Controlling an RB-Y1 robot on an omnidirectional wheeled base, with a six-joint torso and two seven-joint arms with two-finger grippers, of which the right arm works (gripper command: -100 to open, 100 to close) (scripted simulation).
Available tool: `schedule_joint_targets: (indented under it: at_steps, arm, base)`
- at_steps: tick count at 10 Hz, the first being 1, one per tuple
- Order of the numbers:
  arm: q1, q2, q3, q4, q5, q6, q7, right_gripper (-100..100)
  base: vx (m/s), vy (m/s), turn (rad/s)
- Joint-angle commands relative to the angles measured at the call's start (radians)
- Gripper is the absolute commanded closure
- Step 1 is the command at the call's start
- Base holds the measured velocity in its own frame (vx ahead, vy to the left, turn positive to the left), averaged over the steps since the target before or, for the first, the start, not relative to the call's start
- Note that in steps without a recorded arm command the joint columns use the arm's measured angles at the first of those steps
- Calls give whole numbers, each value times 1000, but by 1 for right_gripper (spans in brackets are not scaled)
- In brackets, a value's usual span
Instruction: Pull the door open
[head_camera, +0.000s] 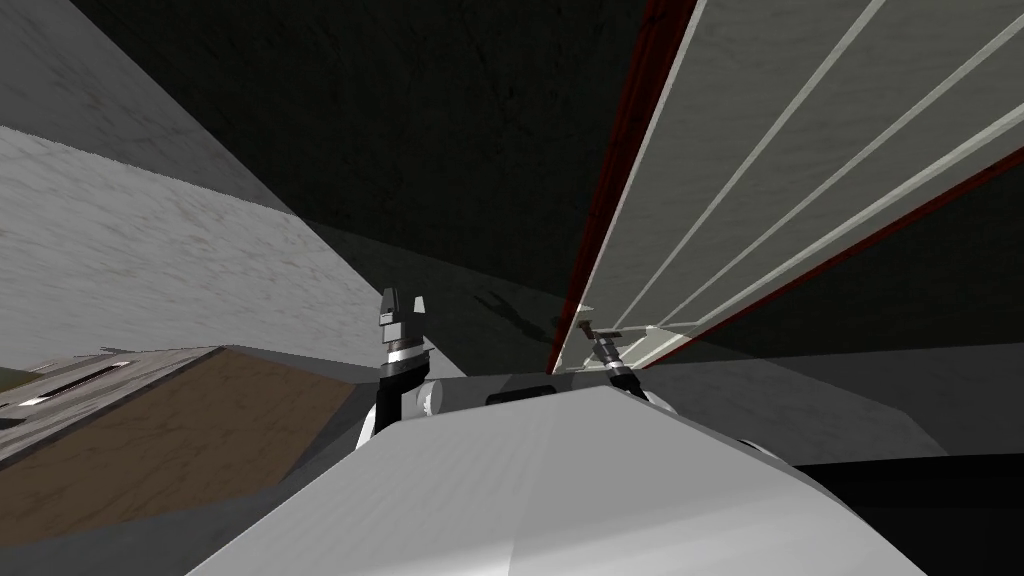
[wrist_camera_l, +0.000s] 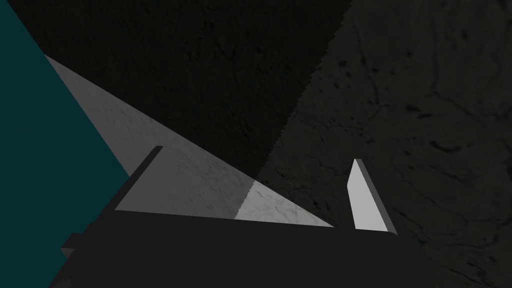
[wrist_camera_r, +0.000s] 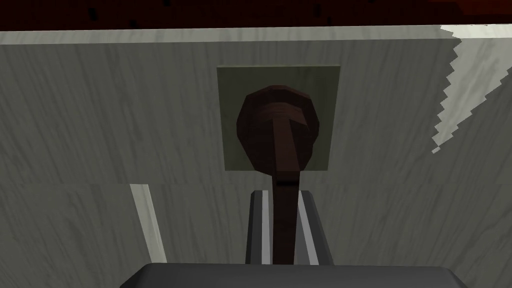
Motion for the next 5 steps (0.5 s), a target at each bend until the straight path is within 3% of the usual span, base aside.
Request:
schedule_joint_targets:
  at_steps: [1,3,4,5]
  arm:
    - [1,1,0,0,0,0,0,100]
    - [1,1,0,0,0,0,0,100]
    - [21,-18,16,7,6,-32,-20,100]
    - [27,-24,20,9,7,-42,-26,100]
  base:
    - [-12,0,2]
    - [-3,0,0]
    - [-109,-40,160]
    - [-163,-64,152]
